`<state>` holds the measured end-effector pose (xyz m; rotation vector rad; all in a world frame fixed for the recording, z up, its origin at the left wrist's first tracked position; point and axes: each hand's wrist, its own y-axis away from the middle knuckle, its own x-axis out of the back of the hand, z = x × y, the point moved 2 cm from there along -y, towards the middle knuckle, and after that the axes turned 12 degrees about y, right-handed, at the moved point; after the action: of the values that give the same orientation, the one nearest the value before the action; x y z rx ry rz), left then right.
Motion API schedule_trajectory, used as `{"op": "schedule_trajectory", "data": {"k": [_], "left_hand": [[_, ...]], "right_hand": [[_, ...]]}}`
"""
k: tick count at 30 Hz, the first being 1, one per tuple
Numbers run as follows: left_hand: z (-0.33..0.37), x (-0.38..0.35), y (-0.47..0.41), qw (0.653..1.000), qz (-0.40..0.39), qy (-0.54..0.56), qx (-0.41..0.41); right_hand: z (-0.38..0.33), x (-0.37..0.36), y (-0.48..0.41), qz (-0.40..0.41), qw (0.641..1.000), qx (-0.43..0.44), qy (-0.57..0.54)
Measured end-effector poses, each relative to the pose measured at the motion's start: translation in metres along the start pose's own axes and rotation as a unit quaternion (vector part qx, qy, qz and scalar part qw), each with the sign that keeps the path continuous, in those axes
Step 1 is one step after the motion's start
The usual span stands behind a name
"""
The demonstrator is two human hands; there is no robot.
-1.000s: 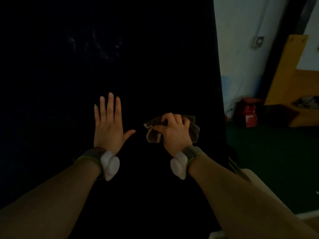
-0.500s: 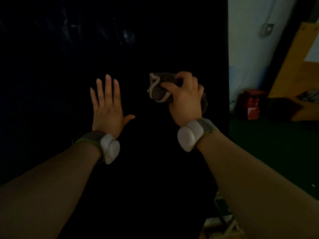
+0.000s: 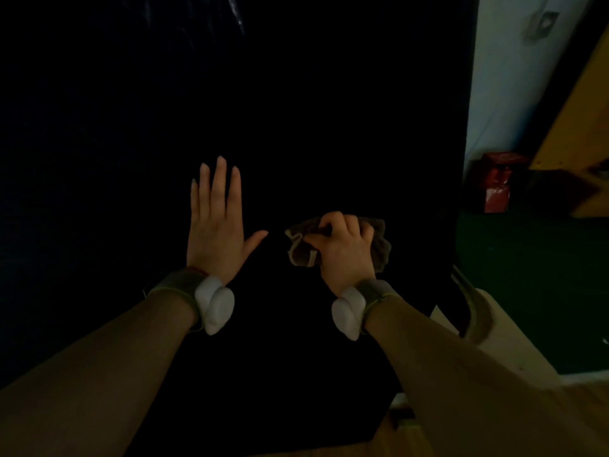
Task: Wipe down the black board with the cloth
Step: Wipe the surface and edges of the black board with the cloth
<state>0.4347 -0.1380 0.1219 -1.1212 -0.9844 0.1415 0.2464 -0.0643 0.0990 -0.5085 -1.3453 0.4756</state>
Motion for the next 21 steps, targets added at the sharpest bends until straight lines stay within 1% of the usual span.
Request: {"op": "schedule_trajectory", "data": {"k": [5, 9, 11, 15, 16, 17, 19, 20, 21], "left_hand": [[0.0, -0.021, 0.029, 1.0, -0.018, -0.01, 0.01], [-0.002, -0.029, 0.03, 0.999, -0.018, -0.03, 0.022], [-0.003, -0.031, 0.03, 0.999, -0.017, -0.036, 0.023], [-0.003, -0.03, 0.031, 0.999, -0.021, -0.039, 0.024], [-0.002, -0.029, 0.03, 0.999, -0.022, -0.039, 0.027], [-0.002, -0.028, 0.03, 0.999, -0.022, -0.037, 0.029], [-0.001, -0.027, 0.029, 0.999, -0.023, -0.032, 0.03], [0.0, -0.028, 0.029, 0.999, -0.022, -0.031, 0.029], [0.0, -0.029, 0.029, 0.999, -0.021, -0.031, 0.027]], "right_hand": [[0.0, -0.01, 0.0, 0.021, 1.0, 0.003, -0.019], [0.001, -0.018, 0.01, 0.08, 0.996, -0.01, -0.045], [0.0, -0.019, 0.019, 0.079, 0.996, 0.008, -0.048], [-0.002, -0.016, 0.02, 0.113, 0.991, -0.012, -0.074], [-0.002, -0.012, 0.018, 0.113, 0.99, -0.016, -0.087], [-0.003, -0.009, 0.018, 0.087, 0.992, -0.01, -0.087], [-0.001, -0.005, 0.015, 0.003, 0.998, 0.003, -0.057], [0.002, 0.0, 0.014, -0.008, 0.998, -0.007, -0.063], [0.004, 0.009, 0.013, 0.005, 0.997, -0.017, -0.069]]}}
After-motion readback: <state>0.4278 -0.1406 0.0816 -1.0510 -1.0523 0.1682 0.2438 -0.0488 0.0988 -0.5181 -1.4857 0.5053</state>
